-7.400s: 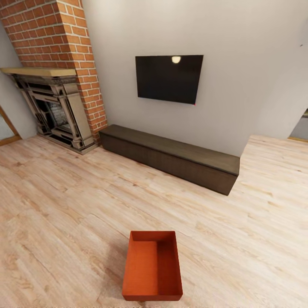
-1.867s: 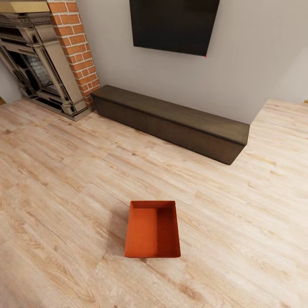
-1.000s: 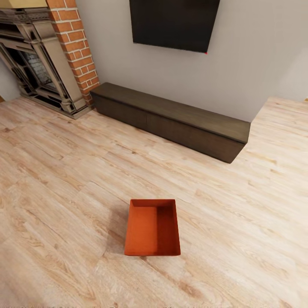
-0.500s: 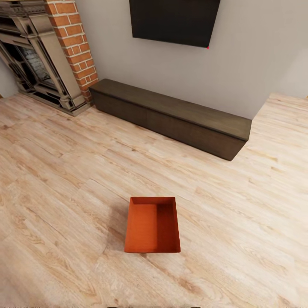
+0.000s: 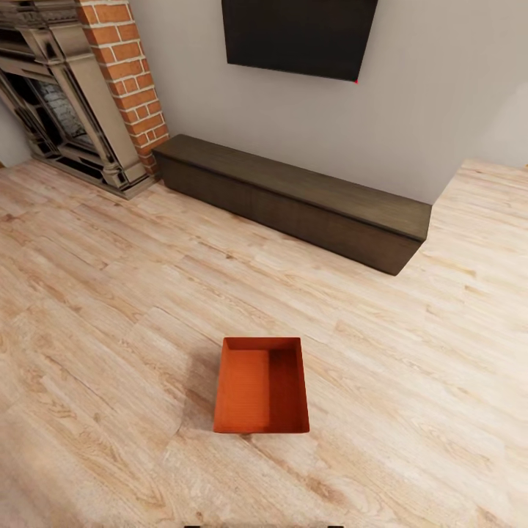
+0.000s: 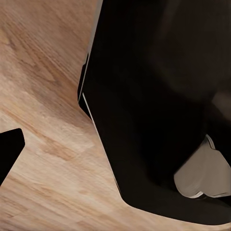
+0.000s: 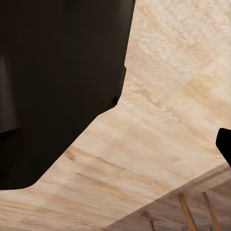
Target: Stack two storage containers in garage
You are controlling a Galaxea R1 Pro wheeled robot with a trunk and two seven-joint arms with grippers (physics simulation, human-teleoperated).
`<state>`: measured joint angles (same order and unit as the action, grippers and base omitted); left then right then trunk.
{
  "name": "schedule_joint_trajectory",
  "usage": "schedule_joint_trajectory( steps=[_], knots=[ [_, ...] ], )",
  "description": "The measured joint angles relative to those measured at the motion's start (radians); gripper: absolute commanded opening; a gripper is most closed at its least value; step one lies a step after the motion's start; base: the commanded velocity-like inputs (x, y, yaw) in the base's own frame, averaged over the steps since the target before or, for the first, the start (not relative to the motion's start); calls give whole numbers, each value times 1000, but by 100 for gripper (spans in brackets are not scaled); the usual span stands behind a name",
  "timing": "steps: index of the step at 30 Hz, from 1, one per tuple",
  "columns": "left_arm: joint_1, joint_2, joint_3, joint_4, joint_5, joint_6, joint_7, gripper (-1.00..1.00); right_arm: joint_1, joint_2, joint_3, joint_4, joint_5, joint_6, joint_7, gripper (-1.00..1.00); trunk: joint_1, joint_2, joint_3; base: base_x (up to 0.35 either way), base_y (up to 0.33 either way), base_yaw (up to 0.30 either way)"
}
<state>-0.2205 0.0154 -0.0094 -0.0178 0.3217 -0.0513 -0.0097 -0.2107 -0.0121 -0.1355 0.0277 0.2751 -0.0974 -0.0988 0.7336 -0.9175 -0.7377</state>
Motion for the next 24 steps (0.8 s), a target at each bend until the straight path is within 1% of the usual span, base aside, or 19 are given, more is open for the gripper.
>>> schedule_joint_trajectory(
  steps=[7,11,12,14,15,17,19,20,21,22,23,24],
  knots=[
    [0,0,0,0,0,0,0,100,0,1,0,0,-3,0,-3,100,0,0,0,0,0,0],
    [0,1,0,-4,0,0,0,100,0,2,1,-5,6,-8,-7,100,0,0,0,0,0,0],
    [0,2,1,-9,-2,-1,-2,100,0,7,2,-44,7,-2,-6,100,0,0,0,0,0,0],
    [-1,6,3,-30,-2,-1,-1,100,0,28,3,-112,6,12,-6,100,0,0,0,0,0,0],
    [-2,12,4,-69,-2,2,1,100,1,46,4,-172,6,30,-7,100,0,0,0,0,0,0],
    [-2,27,4,-196,-1,14,3,100,2,73,3,-307,1,87,-8,100,0,0,0,0,0,0],
    [-2,41,5,-270,-1,27,4,100,1,82,1,-364,-2,117,-8,100,0,0,0,0,0,0],
    [-4,55,6,-339,-2,49,6,100,-5,91,-1,-402,-4,144,-7,100,0,0,0,0,0,0],
    [-8,70,7,-436,-4,111,7,100,-39,109,-1,-435,-6,174,-7,100,0,0,0,0,0,0],
    [-8,73,7,-476,-4,142,7,100,-59,118,-2,-441,-6,182,-7,100,0,0,0,0,0,0],
    [-10,78,7,-532,-4,210,10,100,-97,133,-2,-448,-8,192,-7,100,0,0,0,0,0,0],
    [-11,80,7,-558,-5,248,12,100,-121,139,-2,-447,-8,196,-7,100,0,0,0,0,0,0]
  ],
)
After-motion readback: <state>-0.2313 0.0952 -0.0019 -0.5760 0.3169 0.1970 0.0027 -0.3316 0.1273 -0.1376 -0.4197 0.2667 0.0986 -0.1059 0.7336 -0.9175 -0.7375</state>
